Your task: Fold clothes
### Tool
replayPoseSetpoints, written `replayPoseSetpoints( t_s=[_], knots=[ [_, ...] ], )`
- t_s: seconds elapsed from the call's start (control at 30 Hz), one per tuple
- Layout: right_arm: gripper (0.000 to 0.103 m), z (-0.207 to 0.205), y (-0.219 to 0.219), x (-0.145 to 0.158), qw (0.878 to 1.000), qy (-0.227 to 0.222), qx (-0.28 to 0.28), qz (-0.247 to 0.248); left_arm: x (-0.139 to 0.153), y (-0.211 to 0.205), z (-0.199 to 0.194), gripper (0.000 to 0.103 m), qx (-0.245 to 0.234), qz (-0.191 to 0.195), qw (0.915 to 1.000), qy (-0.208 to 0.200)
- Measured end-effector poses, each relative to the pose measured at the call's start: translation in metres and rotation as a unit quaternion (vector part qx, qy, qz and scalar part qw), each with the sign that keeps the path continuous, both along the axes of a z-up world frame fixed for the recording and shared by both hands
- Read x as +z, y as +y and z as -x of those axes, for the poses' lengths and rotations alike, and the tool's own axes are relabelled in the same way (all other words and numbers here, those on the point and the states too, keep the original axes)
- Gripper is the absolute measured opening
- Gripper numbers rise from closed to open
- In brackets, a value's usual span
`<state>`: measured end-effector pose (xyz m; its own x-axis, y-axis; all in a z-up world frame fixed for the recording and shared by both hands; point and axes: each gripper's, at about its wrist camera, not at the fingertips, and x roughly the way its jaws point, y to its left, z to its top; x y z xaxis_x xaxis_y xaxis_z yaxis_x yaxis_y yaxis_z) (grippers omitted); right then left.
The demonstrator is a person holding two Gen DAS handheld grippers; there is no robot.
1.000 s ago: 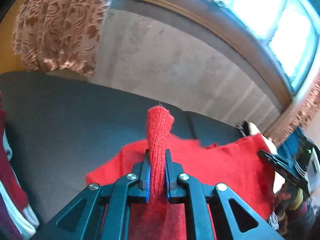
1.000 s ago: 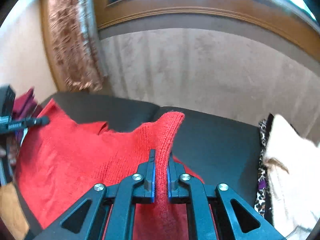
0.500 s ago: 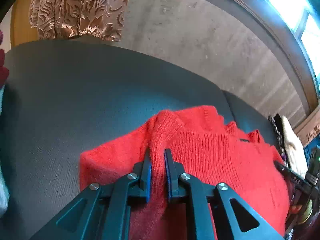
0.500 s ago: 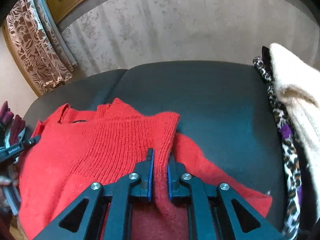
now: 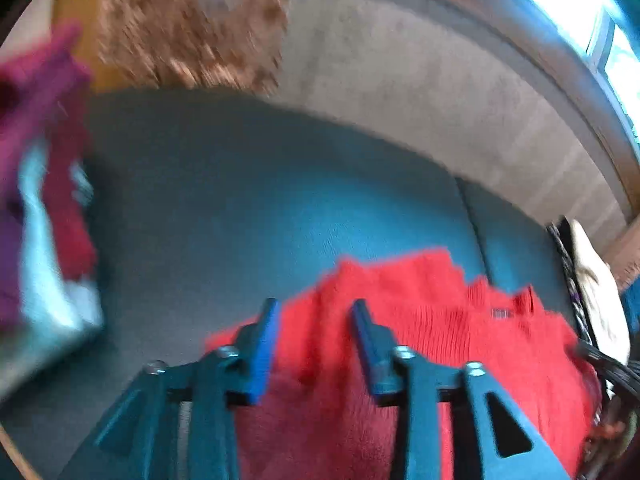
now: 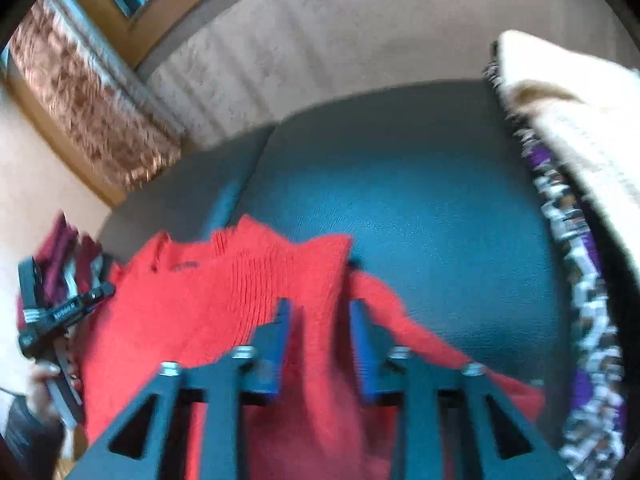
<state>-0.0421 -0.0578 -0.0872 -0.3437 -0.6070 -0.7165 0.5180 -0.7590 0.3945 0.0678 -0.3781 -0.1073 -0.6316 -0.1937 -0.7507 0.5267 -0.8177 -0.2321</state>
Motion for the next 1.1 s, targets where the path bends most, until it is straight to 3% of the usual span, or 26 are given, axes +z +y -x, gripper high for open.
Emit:
replayPoseSetpoints(
  t_s=[0.07,0.17,0.27,0.37,0.4,0.5,0.67,0.73,0.83,0.93,0.97,1.03,1.1],
  knots=[
    [0.061,-0.010,0.019,0.018,0.999,0.021,0.008,0.040,0.023,0.001,-0.014,0.051,0.030,0.023,0.9989,0.027],
    [0.069,-0.035,0.068,0.034,0.996,0.010,0.022,0.089,0.038,0.013,-0.025,0.055,0.009,-0.010,0.9977,0.067],
    [0.072,-0.071,0.109,0.027,0.991,-0.028,0.058,0.116,0.035,0.069,-0.016,0.055,-0.098,-0.037,0.9919,0.072],
    [0.074,-0.108,0.127,0.014,0.988,-0.050,0.097,0.109,0.025,0.132,0.001,0.055,-0.204,-0.037,0.9768,0.055],
    [0.074,-0.120,0.130,0.008,0.987,-0.056,0.109,0.106,0.020,0.162,0.009,0.055,-0.245,-0.027,0.9681,0.044],
    [0.074,-0.144,0.129,-0.005,0.984,-0.064,0.135,0.101,0.017,0.206,0.030,0.055,-0.299,-0.018,0.9533,0.040],
    [0.075,-0.135,0.111,-0.013,0.979,-0.048,0.157,0.120,0.018,0.235,0.061,0.055,-0.338,-0.011,0.9404,0.031],
    [0.077,-0.129,0.100,-0.016,0.970,-0.064,0.190,0.136,0.012,0.243,0.068,0.055,-0.349,0.002,0.9371,0.011],
    [0.080,-0.116,0.072,-0.035,0.942,-0.153,0.272,0.122,-0.014,0.245,0.083,0.056,-0.354,0.009,0.9344,-0.042],
    [0.080,-0.121,0.066,-0.036,0.890,-0.239,0.367,0.123,-0.024,0.246,0.084,0.062,-0.360,0.034,0.9321,-0.026],
    [0.080,-0.126,0.067,-0.033,0.884,-0.239,0.390,0.101,-0.024,0.248,0.083,0.063,-0.357,0.037,0.9332,-0.023],
    [0.079,-0.129,0.069,-0.033,0.889,-0.220,0.401,0.031,-0.025,0.252,0.083,0.064,-0.352,0.043,0.9349,-0.017],
    [0.073,-0.126,0.070,-0.033,0.891,-0.220,0.396,0.017,-0.026,0.254,0.085,0.065,-0.347,0.050,0.9365,-0.013]
  ],
)
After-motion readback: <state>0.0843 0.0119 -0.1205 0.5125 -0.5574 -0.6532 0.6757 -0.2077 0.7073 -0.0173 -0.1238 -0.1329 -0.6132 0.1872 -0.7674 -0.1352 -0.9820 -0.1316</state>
